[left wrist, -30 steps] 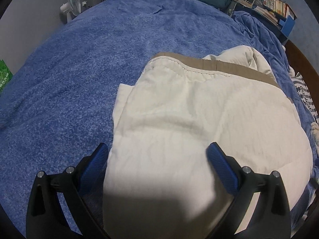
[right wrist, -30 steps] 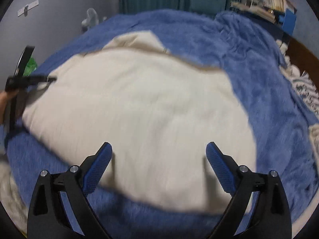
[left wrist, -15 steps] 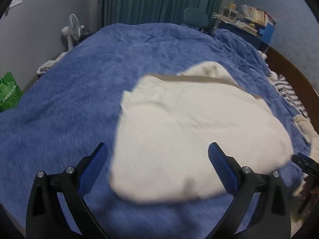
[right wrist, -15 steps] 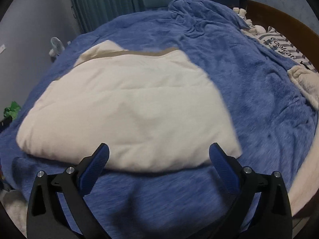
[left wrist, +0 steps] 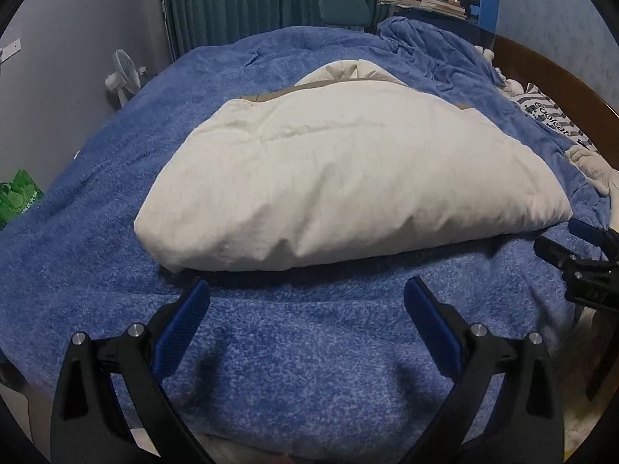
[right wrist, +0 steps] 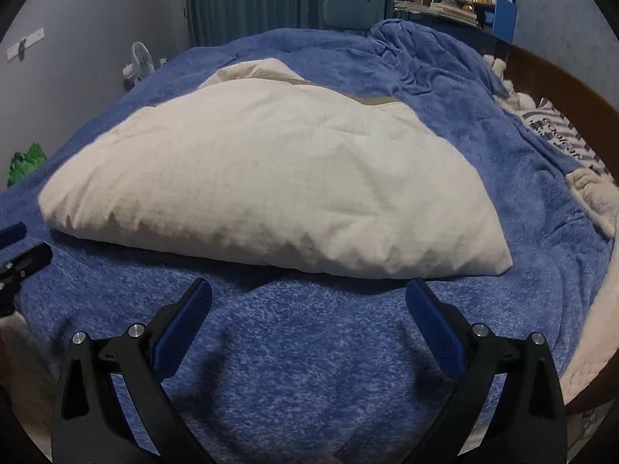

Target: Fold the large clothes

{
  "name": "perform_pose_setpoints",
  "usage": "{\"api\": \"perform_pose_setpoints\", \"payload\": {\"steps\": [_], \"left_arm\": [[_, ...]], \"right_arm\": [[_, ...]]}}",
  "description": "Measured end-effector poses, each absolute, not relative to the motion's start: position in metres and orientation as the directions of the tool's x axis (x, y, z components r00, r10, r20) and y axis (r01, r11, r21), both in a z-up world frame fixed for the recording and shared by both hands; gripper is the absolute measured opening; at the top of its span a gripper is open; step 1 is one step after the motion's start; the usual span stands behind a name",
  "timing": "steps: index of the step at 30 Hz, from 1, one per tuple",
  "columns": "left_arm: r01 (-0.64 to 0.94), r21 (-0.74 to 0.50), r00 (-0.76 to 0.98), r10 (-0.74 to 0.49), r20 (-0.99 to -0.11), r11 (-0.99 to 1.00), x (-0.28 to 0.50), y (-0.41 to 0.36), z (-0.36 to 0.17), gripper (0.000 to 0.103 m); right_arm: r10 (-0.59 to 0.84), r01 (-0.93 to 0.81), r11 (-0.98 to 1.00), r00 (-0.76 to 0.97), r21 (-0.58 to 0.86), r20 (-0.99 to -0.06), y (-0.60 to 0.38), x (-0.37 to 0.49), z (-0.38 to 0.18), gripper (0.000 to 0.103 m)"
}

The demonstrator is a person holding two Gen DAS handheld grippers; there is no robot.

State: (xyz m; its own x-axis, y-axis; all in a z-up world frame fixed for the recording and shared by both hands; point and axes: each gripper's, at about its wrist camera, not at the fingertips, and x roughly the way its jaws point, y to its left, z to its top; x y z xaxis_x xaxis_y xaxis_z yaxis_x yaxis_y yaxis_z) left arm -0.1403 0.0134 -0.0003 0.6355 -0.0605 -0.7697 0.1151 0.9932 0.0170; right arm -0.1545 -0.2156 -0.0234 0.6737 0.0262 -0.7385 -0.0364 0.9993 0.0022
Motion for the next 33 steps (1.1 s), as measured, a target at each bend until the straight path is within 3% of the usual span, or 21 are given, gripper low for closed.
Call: {"api": "perform_pose_setpoints", "payload": {"steps": [4,14,33], "left_arm": [[0.097,-0.010,0.625,-0.068,-0.778,0.995,-0.137,0.019,-0.003,0.096],[0.087,0.027,0.641,-0.035,-0.767,0.996,-0.141,0.012,-0.004,0.096],[0.104,0.039,0.641,-0.036,-0.767,0.994,-0.143,0.004,-0.004,0.096]], "right_arm": [[0.037,-0.025,0.999,0.655,0.027,-0.755,-0.221,-0.156,-0.025,0.097],[-0.004,-0.013,1.000,0.717,-0.020,-0.697,-0.221,-0.161,-0.013,0.096],[-0.002,-0.002,1.000,0.698,-0.004,-0.716,-0.221,-0.158,-0.017,0.097]]}}
